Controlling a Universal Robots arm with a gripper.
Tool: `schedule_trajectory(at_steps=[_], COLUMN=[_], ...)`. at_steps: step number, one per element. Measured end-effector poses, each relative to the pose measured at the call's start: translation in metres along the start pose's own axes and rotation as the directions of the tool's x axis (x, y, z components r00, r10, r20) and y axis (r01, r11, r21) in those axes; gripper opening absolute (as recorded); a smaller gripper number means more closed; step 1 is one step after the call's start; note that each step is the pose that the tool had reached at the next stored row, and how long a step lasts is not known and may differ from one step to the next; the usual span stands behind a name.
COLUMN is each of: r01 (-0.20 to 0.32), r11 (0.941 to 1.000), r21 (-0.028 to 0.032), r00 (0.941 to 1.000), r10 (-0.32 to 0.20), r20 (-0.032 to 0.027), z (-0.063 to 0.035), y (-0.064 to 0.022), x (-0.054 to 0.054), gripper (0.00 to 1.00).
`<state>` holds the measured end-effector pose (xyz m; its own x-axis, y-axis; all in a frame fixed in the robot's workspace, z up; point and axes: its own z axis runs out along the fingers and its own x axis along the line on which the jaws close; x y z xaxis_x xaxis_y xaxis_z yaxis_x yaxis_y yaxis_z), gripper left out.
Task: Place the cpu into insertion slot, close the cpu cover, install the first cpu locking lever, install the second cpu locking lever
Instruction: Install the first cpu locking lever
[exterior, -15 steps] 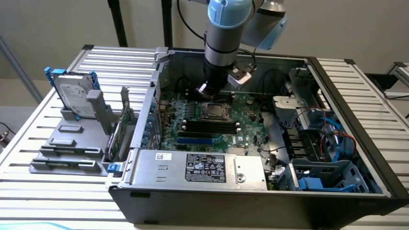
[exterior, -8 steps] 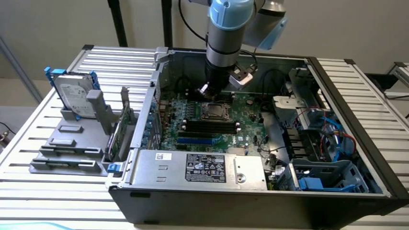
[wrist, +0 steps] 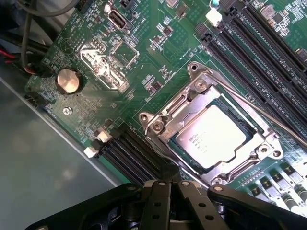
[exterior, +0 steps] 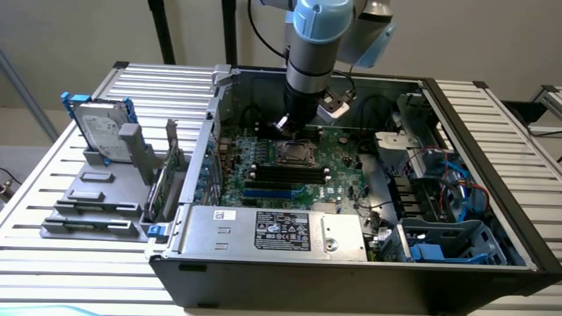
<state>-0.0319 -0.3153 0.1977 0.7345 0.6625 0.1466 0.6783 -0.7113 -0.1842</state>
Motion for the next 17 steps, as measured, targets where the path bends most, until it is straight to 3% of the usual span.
schedule_trajectory(at_steps=[10, 17], r01=[-0.012, -0.017], r11=[0.9994, 0.9989], r21=[0.0320, 0.0435], r00=[0.9993, 0.9987], r10=[0.011, 0.015], r20=[0.0366, 0.0494], z=[-0.0003, -0.0014], y=[0.0027, 0.0043], x=[0.0011, 0.0025], gripper=[0.11, 0.11])
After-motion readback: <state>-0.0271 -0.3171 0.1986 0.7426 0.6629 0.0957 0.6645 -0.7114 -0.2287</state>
